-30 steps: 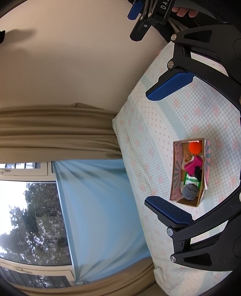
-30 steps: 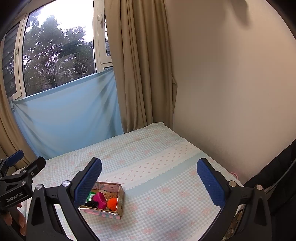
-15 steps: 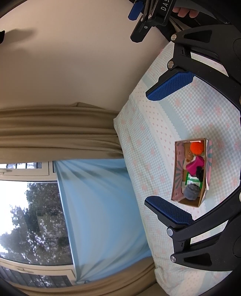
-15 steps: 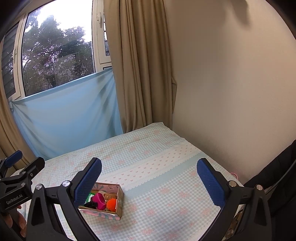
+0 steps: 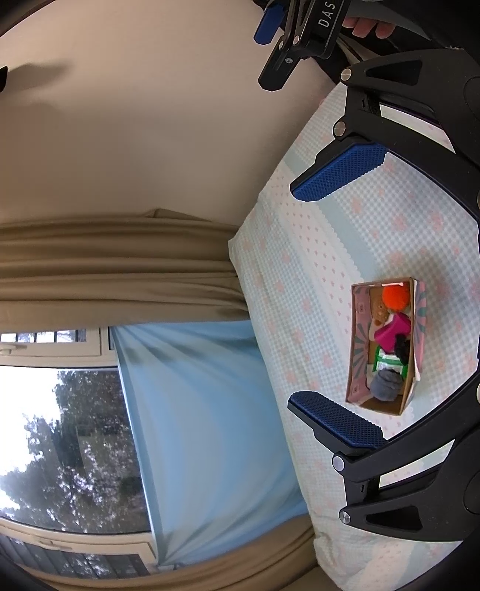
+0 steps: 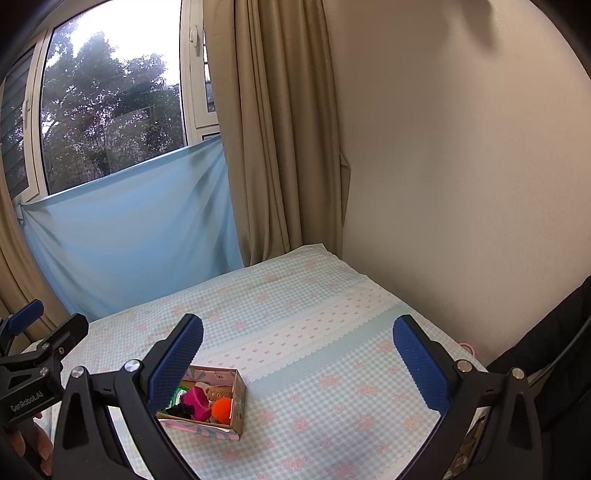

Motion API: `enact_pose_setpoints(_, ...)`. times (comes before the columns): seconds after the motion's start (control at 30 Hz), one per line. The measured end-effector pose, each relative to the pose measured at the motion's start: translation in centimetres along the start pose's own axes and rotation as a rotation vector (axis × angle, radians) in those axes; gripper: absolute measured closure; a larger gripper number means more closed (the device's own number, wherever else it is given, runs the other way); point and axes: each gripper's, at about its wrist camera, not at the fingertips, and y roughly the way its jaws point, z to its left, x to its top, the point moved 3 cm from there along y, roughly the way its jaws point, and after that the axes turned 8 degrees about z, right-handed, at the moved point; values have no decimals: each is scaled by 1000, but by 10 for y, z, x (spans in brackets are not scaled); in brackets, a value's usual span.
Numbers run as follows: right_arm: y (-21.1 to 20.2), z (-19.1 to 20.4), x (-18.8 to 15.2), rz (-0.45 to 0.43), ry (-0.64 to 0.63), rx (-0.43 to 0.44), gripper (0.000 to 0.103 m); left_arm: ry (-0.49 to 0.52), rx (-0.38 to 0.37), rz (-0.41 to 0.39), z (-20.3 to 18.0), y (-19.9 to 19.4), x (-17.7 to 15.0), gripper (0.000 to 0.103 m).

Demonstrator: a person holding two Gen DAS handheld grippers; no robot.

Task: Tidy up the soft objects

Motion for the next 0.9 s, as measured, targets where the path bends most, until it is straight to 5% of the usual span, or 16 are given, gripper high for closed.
enact_pose_setpoints(0.9,-3,-4,0,-15,7,-3,1,-4,44,-33,-2,-5,-4,0)
